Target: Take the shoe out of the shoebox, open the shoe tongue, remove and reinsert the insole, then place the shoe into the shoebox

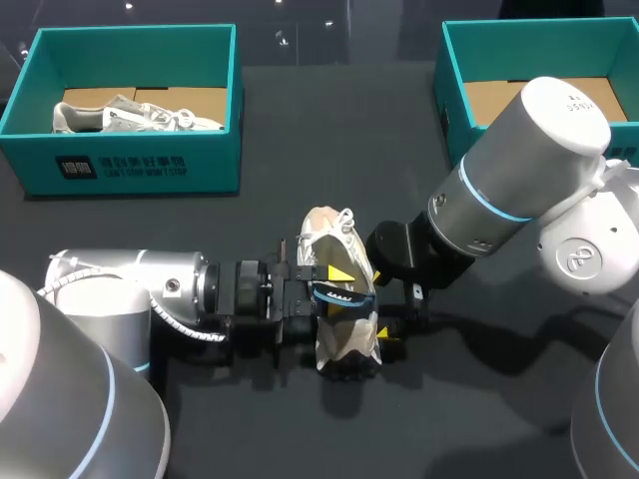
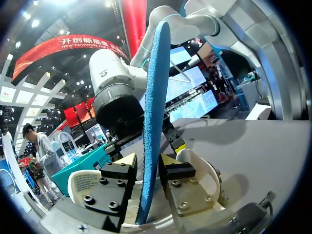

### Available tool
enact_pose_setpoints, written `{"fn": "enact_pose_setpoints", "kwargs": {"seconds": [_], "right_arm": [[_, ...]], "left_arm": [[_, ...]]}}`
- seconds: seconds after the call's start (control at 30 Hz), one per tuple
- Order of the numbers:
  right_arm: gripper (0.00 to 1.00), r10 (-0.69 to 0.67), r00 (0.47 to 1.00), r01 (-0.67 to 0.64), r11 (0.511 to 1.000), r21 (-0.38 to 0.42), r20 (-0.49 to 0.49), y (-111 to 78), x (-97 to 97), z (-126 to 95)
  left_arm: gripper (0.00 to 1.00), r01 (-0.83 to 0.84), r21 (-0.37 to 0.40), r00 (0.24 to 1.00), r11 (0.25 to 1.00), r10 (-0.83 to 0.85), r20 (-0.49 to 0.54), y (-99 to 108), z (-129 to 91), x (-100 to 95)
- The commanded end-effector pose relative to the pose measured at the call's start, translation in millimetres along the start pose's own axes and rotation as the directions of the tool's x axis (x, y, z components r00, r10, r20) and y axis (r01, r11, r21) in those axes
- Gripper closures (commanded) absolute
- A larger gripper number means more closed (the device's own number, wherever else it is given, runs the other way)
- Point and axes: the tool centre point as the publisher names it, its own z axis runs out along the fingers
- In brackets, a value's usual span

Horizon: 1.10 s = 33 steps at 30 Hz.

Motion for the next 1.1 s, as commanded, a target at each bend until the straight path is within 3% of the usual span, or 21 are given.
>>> {"fn": "enact_pose_setpoints", "kwargs": {"seconds": [0.03,0.17,0.2,0.23,0.63,1.1], "right_arm": [[0.00,0.000,1.000,0.000,1.000,0.000,0.003,-0.1,1.2,0.5],[0.00,0.000,1.000,0.000,1.000,0.000,0.003,-0.1,1.2,0.5],[0.00,0.000,1.000,0.000,1.000,0.000,0.003,-0.1,1.2,0.5],[0.00,0.000,1.000,0.000,1.000,0.000,0.003,-0.1,1.2,0.5],[0.00,0.000,1.000,0.000,1.000,0.000,0.003,-0.1,1.2,0.5],[0.00,0.000,1.000,0.000,1.000,0.000,0.003,-0.1,1.2,0.5]], "left_arm": [[0.73,0.004,-0.025,1.000,1.000,-0.004,-0.003,-13.1,-3.4,4.8],[0.78,0.003,-0.032,1.000,0.999,-0.003,-0.010,-16.3,-2.6,6.4],[0.95,0.002,-0.032,1.000,0.999,-0.002,-0.011,-16.8,-2.5,6.6],[1.00,0.000,-0.033,1.000,0.999,-0.001,-0.013,-17.0,-2.3,6.7],[1.00,-0.045,-0.031,0.999,0.998,0.045,-0.020,6.1,0.3,4.5],[1.00,-0.061,-0.086,0.998,0.994,0.061,-0.007,31.4,-0.9,-3.2]]}}
